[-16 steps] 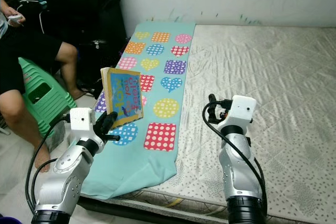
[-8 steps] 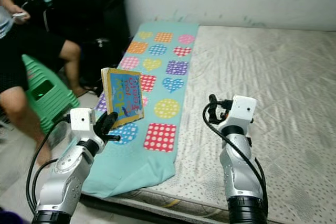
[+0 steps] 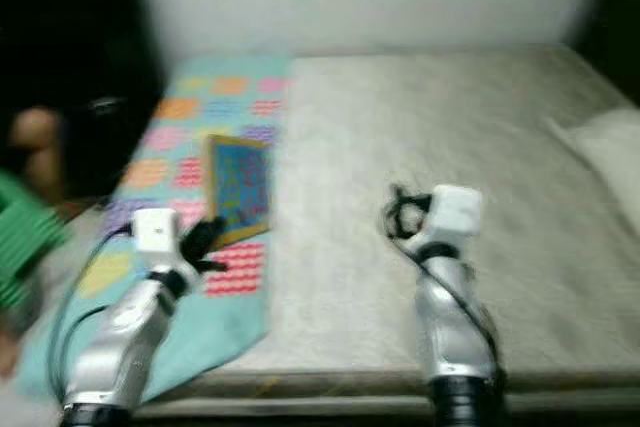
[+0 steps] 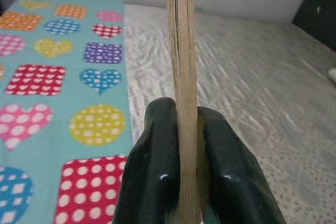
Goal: Clean up the room
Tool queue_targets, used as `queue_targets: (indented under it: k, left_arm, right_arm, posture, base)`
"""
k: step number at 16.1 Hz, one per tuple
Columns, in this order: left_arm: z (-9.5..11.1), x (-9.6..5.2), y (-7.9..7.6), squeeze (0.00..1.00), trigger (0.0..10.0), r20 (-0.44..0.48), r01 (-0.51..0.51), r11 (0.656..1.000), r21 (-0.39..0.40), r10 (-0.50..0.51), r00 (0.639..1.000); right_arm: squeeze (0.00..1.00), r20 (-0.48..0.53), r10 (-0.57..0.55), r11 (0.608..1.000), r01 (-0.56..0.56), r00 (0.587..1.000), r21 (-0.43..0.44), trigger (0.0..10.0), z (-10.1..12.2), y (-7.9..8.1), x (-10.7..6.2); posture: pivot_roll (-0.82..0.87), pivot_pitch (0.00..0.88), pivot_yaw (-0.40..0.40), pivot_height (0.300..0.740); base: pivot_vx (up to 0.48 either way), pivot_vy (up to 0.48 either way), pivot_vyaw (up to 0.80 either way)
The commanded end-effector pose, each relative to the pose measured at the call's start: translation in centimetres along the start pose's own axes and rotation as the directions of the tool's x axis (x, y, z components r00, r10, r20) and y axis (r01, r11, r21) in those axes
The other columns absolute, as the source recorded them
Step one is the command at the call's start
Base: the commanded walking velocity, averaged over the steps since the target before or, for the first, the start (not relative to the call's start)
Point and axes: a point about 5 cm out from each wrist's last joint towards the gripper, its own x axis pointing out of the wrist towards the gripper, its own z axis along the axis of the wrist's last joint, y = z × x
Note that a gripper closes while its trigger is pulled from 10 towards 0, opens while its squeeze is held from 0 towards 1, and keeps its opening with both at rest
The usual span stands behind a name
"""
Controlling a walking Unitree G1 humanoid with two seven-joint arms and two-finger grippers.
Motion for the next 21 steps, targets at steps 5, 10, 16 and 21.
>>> queue_targets:
  k: [5,10,16,21]
  left_arm:
    - [1.1,0.3,-0.2,0.0,10.0,0.064,0.001,1.0,-0.004,-0.001,0.998]
    - [0.3,0.3,0.6,0.0,10.0,0.056,-0.032,0.999,0.012,0.031,0.998]
    - [0.0,0.8,1.1,0.0,10.0,0.05,-0.052,0.998,0.023,0.051,0.997]
    - [-0.3,0.6,0.8,0.0,10.0,0.05,-0.049,0.999,0.015,0.048,0.998]
  right_arm:
    - [0.0,0.012,-0.003,1.0,0.003,1.0,-0.023,10.0,0.4,-0.6,0.2]
    - [0.0,0.014,0.02,0.999,-0.02,1.0,-0.026,10.0,0.3,-0.3,0.3]
    - [0.0,0.008,0.039,0.998,-0.039,0.999,-0.052,10.0,-0.1,0.2,0.1]
    - [0.0,0.013,0.039,0.998,-0.039,0.999,-0.045,10.0,-0.1,0.2,0.2]
  posture:
    - [-0.21,0.0,0.077,0.74]
    - [-0.2,0.0,0.07,0.74]
    - [-0.21,0.0,0.072,0.74]
    - [-0.21,0.0,0.069,0.74]
  base:
    - [0.0,-0.073,0.0]
    - [0.0,0.0,0.0]
    - [0.0,0.0,0.07]
    - [0.0,0.0,0.19]
